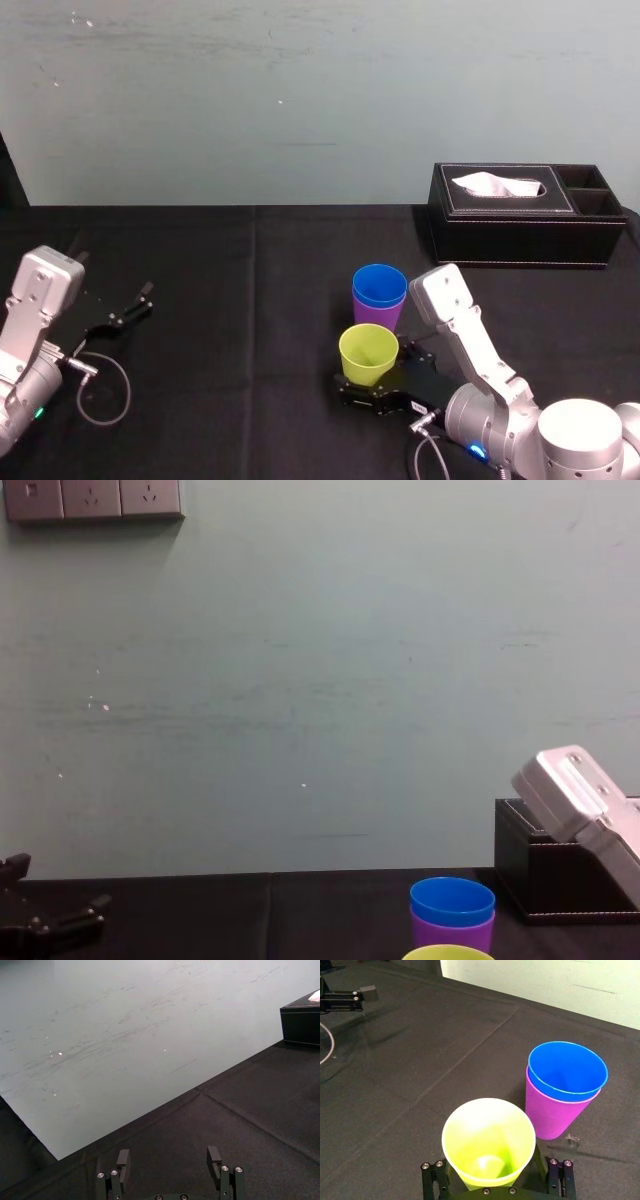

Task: Stack the three plastic cups sequentially using one hand.

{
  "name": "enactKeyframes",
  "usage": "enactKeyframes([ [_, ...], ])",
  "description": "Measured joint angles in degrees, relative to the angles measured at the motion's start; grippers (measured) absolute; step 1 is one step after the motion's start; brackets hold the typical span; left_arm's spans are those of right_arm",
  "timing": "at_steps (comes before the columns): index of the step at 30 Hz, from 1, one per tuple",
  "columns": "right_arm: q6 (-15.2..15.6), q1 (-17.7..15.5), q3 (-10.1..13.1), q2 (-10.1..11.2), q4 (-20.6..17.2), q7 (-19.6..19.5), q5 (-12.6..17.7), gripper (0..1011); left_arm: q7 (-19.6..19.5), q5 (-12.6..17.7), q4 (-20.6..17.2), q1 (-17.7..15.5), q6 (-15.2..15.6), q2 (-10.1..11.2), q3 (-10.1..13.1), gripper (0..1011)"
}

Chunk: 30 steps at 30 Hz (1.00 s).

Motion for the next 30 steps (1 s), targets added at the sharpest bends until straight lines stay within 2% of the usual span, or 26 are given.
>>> enactKeyframes([
  [25,-0.3,0.1,0.4,-0.5,0.4,0.0,-0.2,1003,0.0,0.0,0.0,0.0,0.0,0.0,0.0,1000],
  [30,-0.3,0.1,0.4,-0.5,0.4,0.0,-0.1,908,0.0,0.0,0.0,0.0,0.0,0.0,0.0,1000],
])
